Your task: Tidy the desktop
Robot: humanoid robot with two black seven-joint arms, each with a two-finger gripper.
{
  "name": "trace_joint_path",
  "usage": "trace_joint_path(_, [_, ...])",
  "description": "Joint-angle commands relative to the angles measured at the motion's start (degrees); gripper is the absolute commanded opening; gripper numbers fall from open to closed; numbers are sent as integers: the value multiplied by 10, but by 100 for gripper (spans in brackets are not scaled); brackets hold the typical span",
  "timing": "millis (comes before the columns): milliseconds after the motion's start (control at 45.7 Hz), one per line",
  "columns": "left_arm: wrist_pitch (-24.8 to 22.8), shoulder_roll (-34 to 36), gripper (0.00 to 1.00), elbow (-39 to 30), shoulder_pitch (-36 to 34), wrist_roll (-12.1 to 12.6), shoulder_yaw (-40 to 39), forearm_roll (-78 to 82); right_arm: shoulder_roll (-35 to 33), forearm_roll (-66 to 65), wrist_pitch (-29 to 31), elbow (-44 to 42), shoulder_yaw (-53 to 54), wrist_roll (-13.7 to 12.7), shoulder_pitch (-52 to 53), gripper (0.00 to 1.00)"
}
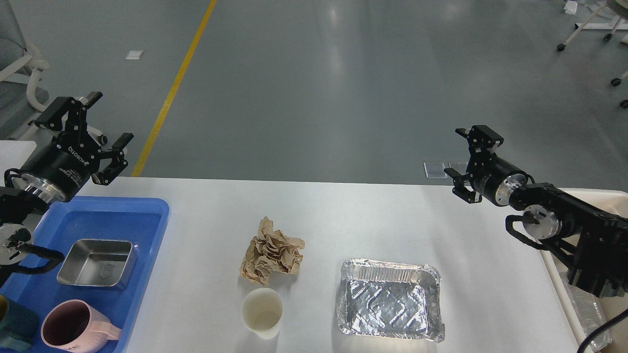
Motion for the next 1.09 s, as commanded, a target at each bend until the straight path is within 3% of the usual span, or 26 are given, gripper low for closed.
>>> trace_joint_path(0, [-2,-32,97,-1,13,-4,-33,-1,-16,0,8,11,0,-2,-1,100])
trace_joint_path(240, [5,-109,97,-3,55,-9,-83,3,-55,0,45,26,1,-2,-2,100])
trace_joint_path(525, [-3,-93,97,7,62,-30,-85,4,-108,0,63,61,1,4,-2,100])
trace_joint_path(656, [-27,-81,97,7,62,-40,-85,4,-169,-39,87,114,-12,9,-8,100])
trace_joint_path(1071, [-33,-86,97,6,62,-39,-81,4,-445,-257,110,338,-74,103,-33,100])
